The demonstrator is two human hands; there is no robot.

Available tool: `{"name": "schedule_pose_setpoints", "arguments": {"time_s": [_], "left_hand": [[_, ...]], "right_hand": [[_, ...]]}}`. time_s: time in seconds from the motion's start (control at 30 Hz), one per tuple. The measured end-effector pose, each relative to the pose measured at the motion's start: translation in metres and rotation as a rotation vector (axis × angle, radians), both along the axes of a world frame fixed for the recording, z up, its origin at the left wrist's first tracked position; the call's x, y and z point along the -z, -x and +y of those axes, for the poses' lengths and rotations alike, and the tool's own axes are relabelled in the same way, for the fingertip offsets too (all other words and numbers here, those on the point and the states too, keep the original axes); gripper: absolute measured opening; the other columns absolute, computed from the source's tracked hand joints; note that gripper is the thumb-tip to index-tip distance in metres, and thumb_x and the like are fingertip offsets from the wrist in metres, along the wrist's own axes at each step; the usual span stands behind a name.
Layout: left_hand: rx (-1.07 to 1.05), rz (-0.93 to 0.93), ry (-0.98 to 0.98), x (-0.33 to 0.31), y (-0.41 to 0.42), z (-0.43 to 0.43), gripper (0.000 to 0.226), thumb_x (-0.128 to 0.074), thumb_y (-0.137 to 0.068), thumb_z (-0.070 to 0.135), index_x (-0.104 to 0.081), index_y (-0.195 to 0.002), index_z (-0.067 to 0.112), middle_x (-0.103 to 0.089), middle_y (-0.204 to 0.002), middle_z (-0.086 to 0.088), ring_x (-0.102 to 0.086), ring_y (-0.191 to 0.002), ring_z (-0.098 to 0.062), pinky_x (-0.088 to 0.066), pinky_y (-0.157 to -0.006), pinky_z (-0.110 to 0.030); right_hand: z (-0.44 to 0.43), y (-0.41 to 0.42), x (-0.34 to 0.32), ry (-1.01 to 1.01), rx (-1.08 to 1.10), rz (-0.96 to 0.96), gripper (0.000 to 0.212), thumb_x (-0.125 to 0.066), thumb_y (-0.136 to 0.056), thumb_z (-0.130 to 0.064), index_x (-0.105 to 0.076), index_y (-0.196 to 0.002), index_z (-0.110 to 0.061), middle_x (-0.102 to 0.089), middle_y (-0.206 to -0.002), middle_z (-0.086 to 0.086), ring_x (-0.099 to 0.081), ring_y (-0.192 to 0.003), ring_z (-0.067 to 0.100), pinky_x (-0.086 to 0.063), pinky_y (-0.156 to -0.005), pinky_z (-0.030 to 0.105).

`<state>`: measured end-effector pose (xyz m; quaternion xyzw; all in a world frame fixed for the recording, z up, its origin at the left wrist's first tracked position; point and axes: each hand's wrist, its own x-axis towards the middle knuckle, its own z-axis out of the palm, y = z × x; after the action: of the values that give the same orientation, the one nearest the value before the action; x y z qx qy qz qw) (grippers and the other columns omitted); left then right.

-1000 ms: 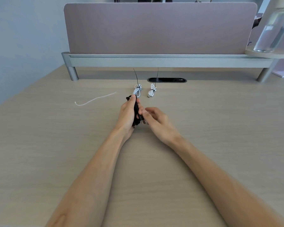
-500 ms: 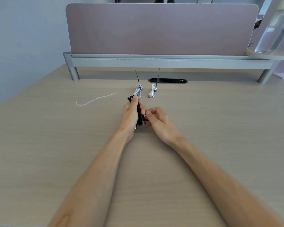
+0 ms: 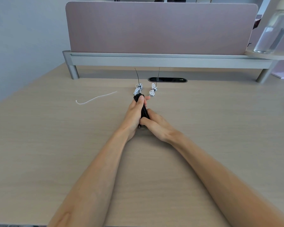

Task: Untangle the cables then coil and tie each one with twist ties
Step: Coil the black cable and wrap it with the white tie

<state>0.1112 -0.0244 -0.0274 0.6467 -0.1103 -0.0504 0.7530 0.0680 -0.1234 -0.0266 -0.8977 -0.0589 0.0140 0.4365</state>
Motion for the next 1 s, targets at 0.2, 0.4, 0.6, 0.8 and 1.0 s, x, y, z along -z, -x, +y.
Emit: {"name": "schedule_pose_setpoints", "arguments": {"time_s": [0.2,0.4,0.6,0.8,1.0], "left_hand": [[0.037,-0.005,-0.005,0.003,-0.007,0.003,0.031,-0.036,-0.104,0.031,-0.050,-0.079,0.019,-0.063,-0.113,0.012,-0.049,-0.103,-0.009,-0.038,-0.104,-0.032],[-0.054,-0.008,-0.045,0.010,-0.015,0.006,0.039,-0.031,-0.105,0.032,-0.064,-0.093,0.015,-0.065,-0.107,0.002,-0.051,-0.096,-0.014,-0.039,-0.092,-0.028],[-0.125,0.027,0.043,0.013,-0.025,0.006,0.033,-0.032,-0.105,0.028,-0.052,-0.082,0.017,-0.061,-0.084,0.006,-0.053,-0.081,-0.011,-0.036,-0.085,-0.029],[-0.125,-0.082,-0.146,0.014,-0.054,0.016,0.034,-0.035,-0.103,0.031,-0.064,-0.093,0.018,-0.066,-0.096,0.002,-0.060,-0.096,-0.015,-0.040,-0.090,-0.028],[-0.445,-0.306,-1.037,0.021,-0.114,0.056,0.041,-0.037,-0.098,0.016,-0.044,-0.136,0.003,-0.041,-0.147,-0.015,-0.035,-0.138,-0.026,-0.023,-0.111,-0.036]], "right_hand": [[0.000,-0.008,0.012,0.256,0.076,-0.186,0.018,-0.050,-0.092,-0.031,-0.040,-0.084,-0.018,-0.051,-0.077,0.001,-0.052,-0.080,0.028,-0.040,-0.070,0.038],[-0.011,-0.016,0.009,0.557,0.008,-0.366,0.017,-0.041,-0.098,-0.027,-0.037,-0.089,-0.013,-0.055,-0.084,0.013,-0.053,-0.082,0.038,-0.035,-0.064,0.039],[-0.013,-0.028,0.007,0.687,-0.014,-0.399,0.025,-0.035,-0.100,-0.035,-0.041,-0.095,-0.011,-0.066,-0.094,0.017,-0.059,-0.083,0.041,-0.038,-0.065,0.041],[-0.007,-0.040,0.007,0.606,0.107,-0.333,0.024,-0.035,-0.100,-0.033,-0.038,-0.089,-0.012,-0.065,-0.094,0.021,-0.058,-0.086,0.042,-0.031,-0.062,0.038],[-0.010,-0.059,0.008,0.636,0.184,-0.329,0.025,-0.035,-0.099,-0.030,-0.046,-0.096,-0.008,-0.066,-0.095,0.020,-0.057,-0.085,0.042,-0.030,-0.062,0.038]]}}
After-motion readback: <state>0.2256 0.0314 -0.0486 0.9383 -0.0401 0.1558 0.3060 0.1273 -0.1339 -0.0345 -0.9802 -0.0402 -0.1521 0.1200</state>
